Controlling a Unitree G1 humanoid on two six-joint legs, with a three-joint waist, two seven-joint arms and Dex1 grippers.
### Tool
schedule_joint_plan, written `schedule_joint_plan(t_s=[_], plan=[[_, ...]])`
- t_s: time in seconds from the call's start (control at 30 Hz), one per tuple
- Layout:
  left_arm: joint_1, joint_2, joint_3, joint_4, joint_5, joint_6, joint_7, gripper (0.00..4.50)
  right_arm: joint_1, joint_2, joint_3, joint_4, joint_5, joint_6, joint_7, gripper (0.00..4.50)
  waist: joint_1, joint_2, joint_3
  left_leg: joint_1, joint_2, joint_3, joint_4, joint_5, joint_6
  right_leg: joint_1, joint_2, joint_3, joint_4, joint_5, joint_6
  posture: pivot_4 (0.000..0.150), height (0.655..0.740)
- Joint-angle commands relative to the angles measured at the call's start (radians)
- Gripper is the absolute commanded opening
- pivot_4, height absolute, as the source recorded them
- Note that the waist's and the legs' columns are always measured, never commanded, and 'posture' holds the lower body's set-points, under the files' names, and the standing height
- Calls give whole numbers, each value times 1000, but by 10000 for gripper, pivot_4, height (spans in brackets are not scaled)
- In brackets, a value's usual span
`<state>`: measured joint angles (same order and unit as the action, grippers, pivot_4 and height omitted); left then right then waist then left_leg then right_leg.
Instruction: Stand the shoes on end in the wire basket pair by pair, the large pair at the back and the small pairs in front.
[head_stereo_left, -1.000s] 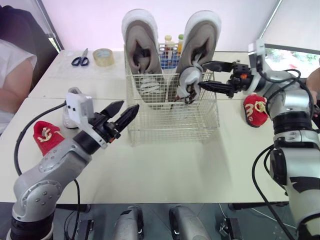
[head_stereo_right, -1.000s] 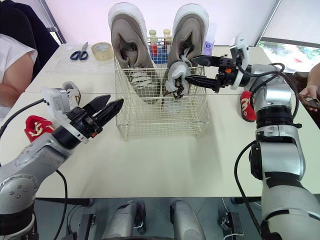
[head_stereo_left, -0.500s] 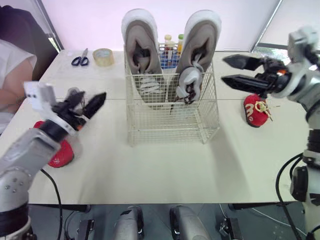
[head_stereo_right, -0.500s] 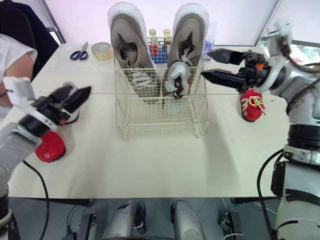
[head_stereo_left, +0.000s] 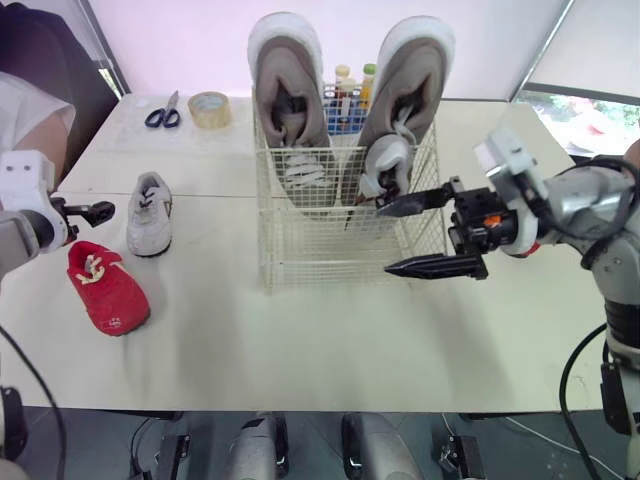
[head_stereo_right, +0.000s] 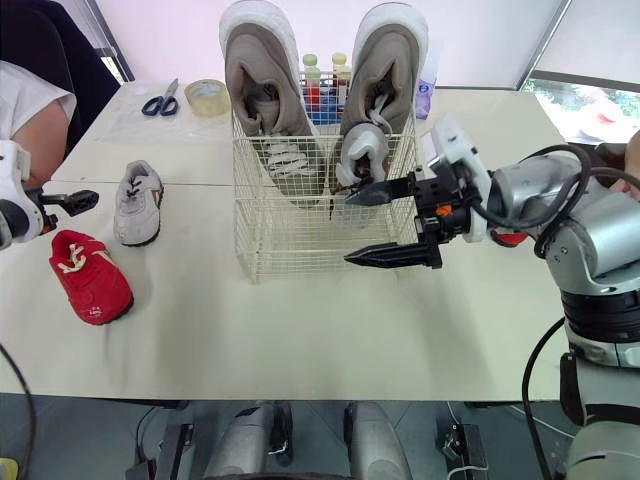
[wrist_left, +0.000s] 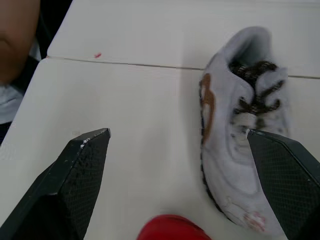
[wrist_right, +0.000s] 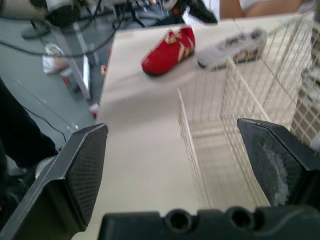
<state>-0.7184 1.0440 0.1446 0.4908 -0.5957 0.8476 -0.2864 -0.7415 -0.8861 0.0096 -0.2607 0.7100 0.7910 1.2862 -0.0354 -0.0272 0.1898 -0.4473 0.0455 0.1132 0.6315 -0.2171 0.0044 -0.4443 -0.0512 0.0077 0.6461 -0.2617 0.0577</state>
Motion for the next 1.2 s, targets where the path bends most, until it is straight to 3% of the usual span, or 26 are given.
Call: schedule_joint_plan(t_s=[0.03,0.2,0.33,0.43,0.67,1.0,1.1,1.2], plan=[[-101,-30,-58,170,135,-94,-90,44849,-3,-6,-19,-25,2,-16,-9,45000,0,0,0,0,0,0,0,0,1,0,0,-1,0,0,0,1500,7400],[-287,-138,-85,513,260,-233,-179,44849,5,-1,-24,-37,12,-4,-41,45000,8,0,0,0,1,0,2,2,3,0,-5,-12,2,0,0,1500,7400],[-345,-182,-89,666,334,-301,-215,44849,24,-15,-41,-52,18,10,-68,45000,13,0,0,0,1,1,4,2,4,0,-8,-16,3,2,4,1500,7400],[-359,-206,-82,724,376,-344,-207,36029,36,-20,-50,-63,22,19,-87,45000,19,0,0,0,1,2,5,2,5,0,-7,-16,5,3,4,1500,7400],[-393,-234,-38,756,398,-382,-197,914,43,-19,-41,-59,3,13,-109,45000,14,0,0,1,4,3,19,-1,9,5,-5,-19,9,6,8,1500,7400],[-513,-205,148,657,313,-414,-147,365,13,-7,-16,-1,-45,-31,-92,45000,25,-2,1,-4,5,4,24,1,11,3,-6,-20,9,9,8,1500,7400],[-456,-240,217,432,264,-500,-128,365,10,-5,-17,18,-52,-42,-90,45000,24,-2,1,-6,4,4,25,0,13,2,-6,-21,9,11,12,1500,7400],[-313,-313,292,79,206,-551,-82,365,22,-11,-47,29,-39,-30,-104,45000,24,-2,1,-8,4,4,27,-1,15,2,-8,-21,8,12,13,1500,7400]])
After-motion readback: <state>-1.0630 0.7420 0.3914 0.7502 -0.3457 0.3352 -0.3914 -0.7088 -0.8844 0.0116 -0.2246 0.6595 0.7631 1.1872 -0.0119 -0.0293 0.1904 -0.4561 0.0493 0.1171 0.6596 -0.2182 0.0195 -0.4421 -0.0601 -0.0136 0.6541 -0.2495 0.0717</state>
